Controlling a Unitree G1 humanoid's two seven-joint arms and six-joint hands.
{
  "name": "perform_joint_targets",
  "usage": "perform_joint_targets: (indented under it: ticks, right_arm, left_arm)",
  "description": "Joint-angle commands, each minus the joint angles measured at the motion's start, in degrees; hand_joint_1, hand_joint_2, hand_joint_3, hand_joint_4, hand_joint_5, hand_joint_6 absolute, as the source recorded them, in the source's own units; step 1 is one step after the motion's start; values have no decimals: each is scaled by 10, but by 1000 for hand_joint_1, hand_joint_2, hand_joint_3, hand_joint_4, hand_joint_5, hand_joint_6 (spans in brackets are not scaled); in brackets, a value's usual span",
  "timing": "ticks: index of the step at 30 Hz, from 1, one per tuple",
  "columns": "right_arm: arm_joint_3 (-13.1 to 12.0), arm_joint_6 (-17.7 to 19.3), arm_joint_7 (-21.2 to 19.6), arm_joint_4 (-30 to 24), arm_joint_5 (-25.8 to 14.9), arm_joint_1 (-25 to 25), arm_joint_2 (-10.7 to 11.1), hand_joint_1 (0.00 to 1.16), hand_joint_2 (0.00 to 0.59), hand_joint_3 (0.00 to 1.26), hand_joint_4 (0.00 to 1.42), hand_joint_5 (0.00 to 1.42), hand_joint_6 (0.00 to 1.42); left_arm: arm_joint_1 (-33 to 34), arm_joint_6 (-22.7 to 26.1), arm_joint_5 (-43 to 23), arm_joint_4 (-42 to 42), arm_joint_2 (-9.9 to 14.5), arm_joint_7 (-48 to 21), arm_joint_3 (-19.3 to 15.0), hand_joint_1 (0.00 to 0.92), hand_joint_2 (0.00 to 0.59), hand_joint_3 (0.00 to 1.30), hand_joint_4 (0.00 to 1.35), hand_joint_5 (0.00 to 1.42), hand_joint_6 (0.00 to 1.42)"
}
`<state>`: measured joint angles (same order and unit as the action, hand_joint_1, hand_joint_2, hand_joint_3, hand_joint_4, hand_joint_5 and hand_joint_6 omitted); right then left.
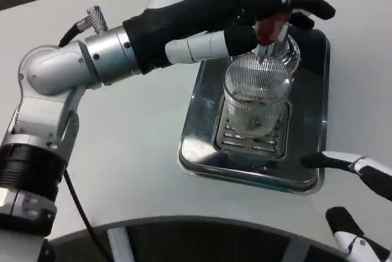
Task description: Grasp the cup under the faucet to collect the drink, then remove the cup.
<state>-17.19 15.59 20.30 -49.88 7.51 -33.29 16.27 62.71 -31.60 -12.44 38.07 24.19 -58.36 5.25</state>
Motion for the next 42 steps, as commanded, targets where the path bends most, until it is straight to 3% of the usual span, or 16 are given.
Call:
perform_joint_targets:
  ticks: [1,14,20,30,42]
  right_arm:
    - [8,-11,-13,3,5,2,-8,582,515,312,253,217,122]
    - [33,-60,-44,27,15,38,-27,847,392,299,267,272,259]
    - [42,-91,-56,42,5,58,-35,913,329,278,253,272,296]
    - [69,-110,-92,86,13,111,-55,926,222,217,218,220,323]
    - [105,-85,-131,185,25,189,-66,913,189,154,151,133,239]
  left_arm:
    - [-36,4,41,14,12,-23,25,0,0,249,112,177,0]
    - [-34,-19,57,23,19,-11,33,0,0,258,115,177,0]
    - [-35,-31,66,28,22,-6,36,0,0,263,120,177,0]
    - [-32,-51,76,35,29,5,48,0,0,271,122,185,0]
    - [-33,-67,89,38,35,15,57,0,2,281,132,188,0]
